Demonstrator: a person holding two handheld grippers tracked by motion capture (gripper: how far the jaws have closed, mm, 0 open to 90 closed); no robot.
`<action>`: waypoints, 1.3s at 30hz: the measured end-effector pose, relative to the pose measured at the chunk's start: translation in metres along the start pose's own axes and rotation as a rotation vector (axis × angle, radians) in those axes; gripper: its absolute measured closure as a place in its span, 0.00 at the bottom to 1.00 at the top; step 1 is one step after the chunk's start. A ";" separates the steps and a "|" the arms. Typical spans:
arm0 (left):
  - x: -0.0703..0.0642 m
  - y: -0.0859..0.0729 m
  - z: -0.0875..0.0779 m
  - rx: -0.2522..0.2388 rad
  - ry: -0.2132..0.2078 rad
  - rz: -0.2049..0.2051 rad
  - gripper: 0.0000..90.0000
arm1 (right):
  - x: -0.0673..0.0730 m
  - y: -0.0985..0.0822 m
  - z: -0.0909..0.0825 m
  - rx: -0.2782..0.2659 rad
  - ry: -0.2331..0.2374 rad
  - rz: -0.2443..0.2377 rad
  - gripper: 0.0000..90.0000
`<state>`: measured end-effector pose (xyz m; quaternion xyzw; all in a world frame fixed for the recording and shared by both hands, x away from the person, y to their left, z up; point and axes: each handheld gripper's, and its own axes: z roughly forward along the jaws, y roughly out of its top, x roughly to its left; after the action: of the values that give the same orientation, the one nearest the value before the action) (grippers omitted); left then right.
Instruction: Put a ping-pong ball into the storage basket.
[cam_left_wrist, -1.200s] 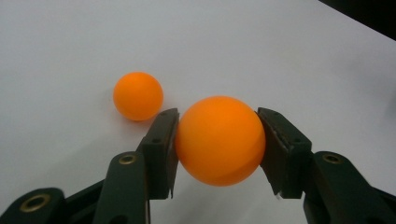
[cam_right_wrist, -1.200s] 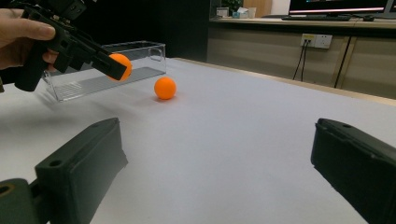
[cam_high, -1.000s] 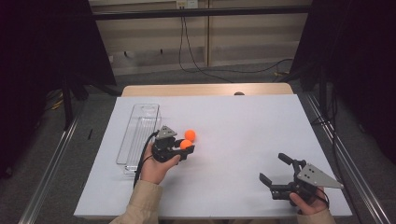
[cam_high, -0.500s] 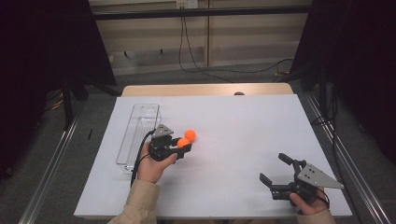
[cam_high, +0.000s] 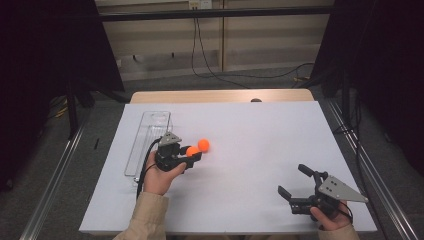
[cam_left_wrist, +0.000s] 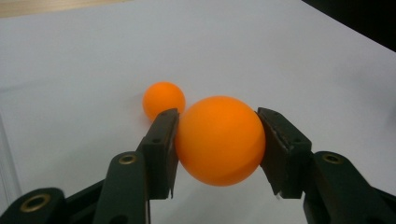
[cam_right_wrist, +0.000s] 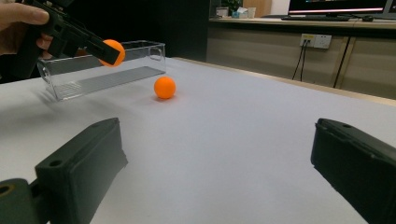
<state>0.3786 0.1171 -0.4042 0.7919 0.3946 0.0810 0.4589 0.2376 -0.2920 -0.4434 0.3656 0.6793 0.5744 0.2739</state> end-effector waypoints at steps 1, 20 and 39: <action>0.001 0.000 -0.001 0.007 0.005 0.009 0.56 | 0.000 0.000 0.000 0.000 0.000 0.000 0.02; 0.007 0.002 -0.008 0.001 0.016 -0.003 0.56 | 0.000 0.000 0.000 0.000 0.000 -0.001 0.02; 0.015 0.003 -0.019 -0.008 0.038 -0.019 0.57 | 0.000 0.000 0.000 -0.001 0.000 -0.001 0.02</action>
<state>0.3814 0.1394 -0.3947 0.7846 0.4104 0.0932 0.4552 0.2372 -0.2919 -0.4433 0.3651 0.6793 0.5744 0.2744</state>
